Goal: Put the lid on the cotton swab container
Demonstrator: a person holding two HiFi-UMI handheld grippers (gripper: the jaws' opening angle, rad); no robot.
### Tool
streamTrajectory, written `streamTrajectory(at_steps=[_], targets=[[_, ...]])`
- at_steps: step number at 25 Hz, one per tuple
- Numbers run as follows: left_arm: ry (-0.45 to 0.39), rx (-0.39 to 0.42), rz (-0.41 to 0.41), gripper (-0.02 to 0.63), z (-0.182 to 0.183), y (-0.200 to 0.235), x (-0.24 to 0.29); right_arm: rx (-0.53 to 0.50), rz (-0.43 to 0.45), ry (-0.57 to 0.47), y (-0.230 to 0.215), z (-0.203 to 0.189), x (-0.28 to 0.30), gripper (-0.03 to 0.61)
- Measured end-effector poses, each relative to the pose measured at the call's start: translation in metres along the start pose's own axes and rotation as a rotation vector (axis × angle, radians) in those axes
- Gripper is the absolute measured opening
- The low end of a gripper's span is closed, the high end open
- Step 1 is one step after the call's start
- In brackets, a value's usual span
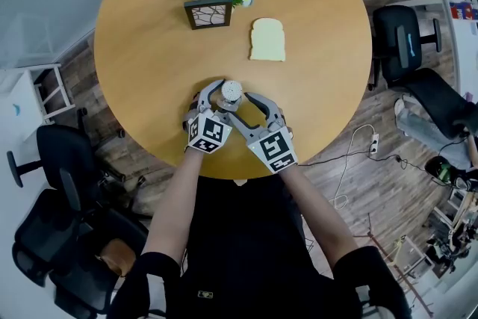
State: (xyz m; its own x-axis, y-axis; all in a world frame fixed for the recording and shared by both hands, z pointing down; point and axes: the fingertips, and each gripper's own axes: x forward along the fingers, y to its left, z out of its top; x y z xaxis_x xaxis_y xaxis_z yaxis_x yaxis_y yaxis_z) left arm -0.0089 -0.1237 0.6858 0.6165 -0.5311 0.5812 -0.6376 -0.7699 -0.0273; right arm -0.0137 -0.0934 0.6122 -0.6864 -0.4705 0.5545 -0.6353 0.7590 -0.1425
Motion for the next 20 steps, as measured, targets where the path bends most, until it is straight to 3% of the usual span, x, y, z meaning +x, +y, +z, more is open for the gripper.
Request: streamTrajectory(at_steps=[14, 20], targets=[[0.002, 0.001, 0.000, 0.256, -0.001, 0.001, 0.000, 0.096, -0.069, -0.002, -0.026, 0.003, 0.007, 0.219], [0.006, 0.004, 0.001, 0.256, -0.001, 0.001, 0.001, 0.073, -0.105, 0.009, -0.038, 0.000, 0.013, 0.219]])
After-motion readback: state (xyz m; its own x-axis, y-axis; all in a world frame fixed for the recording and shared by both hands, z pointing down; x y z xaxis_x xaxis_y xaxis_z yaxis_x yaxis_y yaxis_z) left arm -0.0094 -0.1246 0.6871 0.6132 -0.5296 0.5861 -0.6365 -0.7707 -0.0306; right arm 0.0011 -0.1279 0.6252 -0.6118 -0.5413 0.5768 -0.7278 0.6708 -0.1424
